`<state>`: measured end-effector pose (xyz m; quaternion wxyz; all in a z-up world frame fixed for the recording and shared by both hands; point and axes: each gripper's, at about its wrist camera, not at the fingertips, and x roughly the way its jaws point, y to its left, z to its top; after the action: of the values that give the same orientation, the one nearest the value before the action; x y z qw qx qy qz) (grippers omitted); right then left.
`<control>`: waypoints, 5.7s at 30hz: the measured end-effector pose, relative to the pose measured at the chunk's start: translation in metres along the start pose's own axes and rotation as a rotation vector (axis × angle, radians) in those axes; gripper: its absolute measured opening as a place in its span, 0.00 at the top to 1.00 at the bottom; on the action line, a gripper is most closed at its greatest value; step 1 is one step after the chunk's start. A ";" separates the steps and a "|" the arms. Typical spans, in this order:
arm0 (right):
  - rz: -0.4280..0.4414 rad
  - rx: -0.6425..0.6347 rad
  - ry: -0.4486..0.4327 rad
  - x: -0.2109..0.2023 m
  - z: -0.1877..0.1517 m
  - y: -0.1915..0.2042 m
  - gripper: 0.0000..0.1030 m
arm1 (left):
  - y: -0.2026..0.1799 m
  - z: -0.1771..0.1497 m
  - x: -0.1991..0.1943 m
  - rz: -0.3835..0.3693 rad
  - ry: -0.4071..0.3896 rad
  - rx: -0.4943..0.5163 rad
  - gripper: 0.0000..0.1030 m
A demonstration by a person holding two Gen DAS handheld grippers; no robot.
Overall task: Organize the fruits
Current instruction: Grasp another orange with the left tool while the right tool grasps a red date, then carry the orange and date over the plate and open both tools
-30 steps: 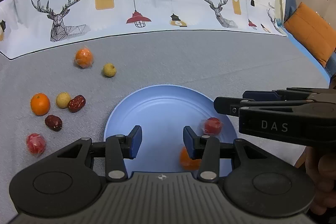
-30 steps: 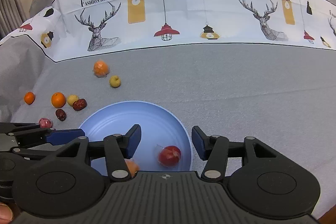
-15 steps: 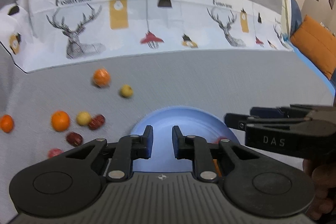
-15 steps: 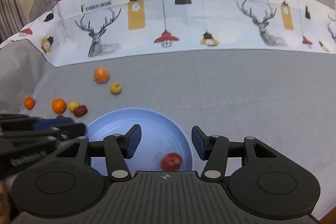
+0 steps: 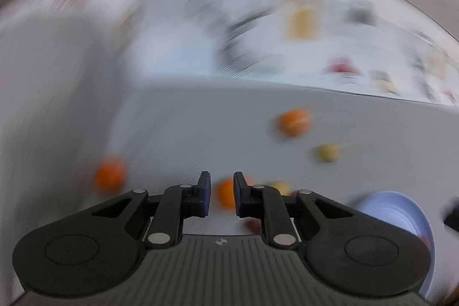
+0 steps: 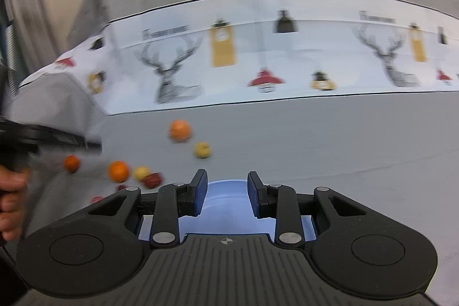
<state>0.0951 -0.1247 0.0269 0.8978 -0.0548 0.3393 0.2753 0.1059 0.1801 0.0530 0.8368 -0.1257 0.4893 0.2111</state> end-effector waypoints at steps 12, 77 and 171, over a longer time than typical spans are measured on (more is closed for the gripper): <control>0.149 -0.055 0.177 0.088 0.020 0.067 0.49 | 0.022 0.009 0.017 -0.109 0.069 -0.212 0.78; 0.085 -0.070 0.040 0.019 0.071 0.022 0.67 | -0.017 0.009 -0.027 -0.113 0.004 -0.079 0.69; -0.023 -0.156 0.206 0.026 0.003 -0.043 0.66 | -0.136 -0.071 -0.038 -0.368 0.084 0.281 0.69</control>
<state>0.1355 -0.1479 0.0089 0.8543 -0.1563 0.4069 0.2833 0.0999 0.0220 0.0516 0.8493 -0.1038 0.5173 -0.0205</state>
